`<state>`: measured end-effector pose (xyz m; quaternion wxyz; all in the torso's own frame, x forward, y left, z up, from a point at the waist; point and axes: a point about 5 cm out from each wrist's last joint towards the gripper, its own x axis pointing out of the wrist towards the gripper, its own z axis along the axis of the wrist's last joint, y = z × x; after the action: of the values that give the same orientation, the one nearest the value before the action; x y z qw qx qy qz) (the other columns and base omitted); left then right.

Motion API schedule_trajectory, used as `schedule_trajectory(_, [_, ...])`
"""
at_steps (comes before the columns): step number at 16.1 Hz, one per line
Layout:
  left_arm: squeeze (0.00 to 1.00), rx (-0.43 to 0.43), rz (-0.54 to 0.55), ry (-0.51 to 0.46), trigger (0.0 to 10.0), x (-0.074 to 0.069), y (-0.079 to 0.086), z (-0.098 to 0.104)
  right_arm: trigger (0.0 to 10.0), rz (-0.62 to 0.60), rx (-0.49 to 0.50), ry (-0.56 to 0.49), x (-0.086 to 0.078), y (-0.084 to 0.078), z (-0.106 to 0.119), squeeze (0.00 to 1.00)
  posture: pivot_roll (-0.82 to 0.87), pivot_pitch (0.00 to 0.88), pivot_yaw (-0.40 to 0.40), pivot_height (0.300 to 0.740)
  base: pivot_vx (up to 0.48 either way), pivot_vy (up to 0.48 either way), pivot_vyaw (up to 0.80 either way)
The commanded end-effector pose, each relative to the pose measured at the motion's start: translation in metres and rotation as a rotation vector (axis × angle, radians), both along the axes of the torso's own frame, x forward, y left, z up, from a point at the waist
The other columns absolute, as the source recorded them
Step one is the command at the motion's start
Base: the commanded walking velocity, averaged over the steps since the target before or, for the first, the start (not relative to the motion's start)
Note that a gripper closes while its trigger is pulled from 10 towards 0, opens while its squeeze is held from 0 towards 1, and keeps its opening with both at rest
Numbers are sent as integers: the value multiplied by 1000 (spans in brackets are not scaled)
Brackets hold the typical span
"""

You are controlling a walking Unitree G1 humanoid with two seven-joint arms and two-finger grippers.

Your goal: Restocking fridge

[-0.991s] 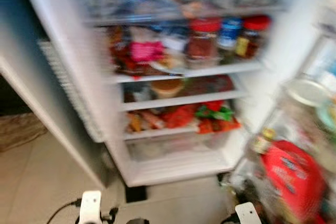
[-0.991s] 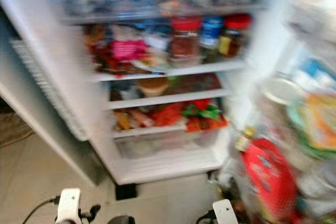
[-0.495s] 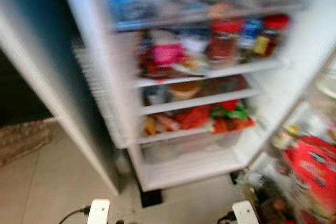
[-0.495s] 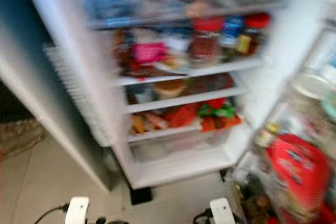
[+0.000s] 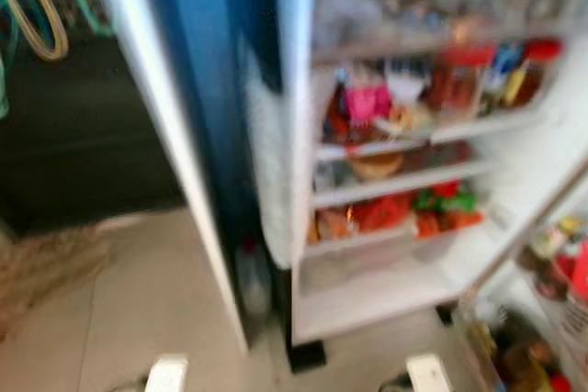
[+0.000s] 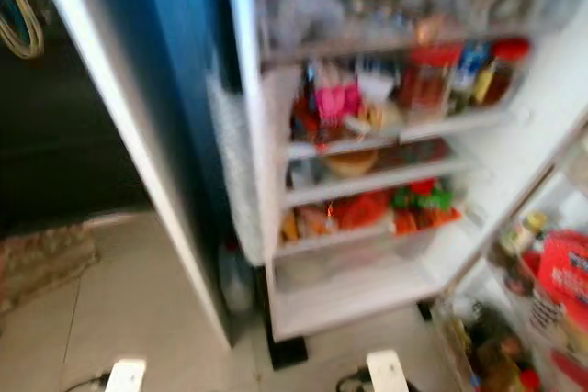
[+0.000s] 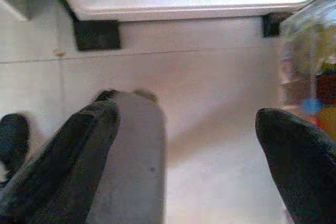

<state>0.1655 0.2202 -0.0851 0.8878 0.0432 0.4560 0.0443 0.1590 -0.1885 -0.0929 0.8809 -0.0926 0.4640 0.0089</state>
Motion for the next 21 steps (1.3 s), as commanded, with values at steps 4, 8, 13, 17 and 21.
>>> schedule_trajectory(4, [0,-24,15,43,10000,-13,-5,-7,10000,-24,4,64,-15,-2,-6,0,-18,0,20,658,0,414,0])
schedule_trajectory(8, [0,-44,3,33,10000,-10,-9,-6,10000,-17,23,65,-17,3,-8,0,-1,0,20,658,0,0,0])
schedule_trajectory(13, [0,-59,22,16,10000,-8,-5,-5,10000,-48,18,67,-14,-6,-6,0,-5,45,1,737,0,0,0])
schedule_trajectory(17, [0,-75,9,8,10000,1,-22,-4,10000,-75,24,58,-9,-11,-3,0,-4,59,3,740,0,0,0])
schedule_trajectory(21, [0,-78,4,9,10000,2,-22,-4,10000,-88,37,67,-15,-8,-6,0,-11,62,7,740,0,313,0])
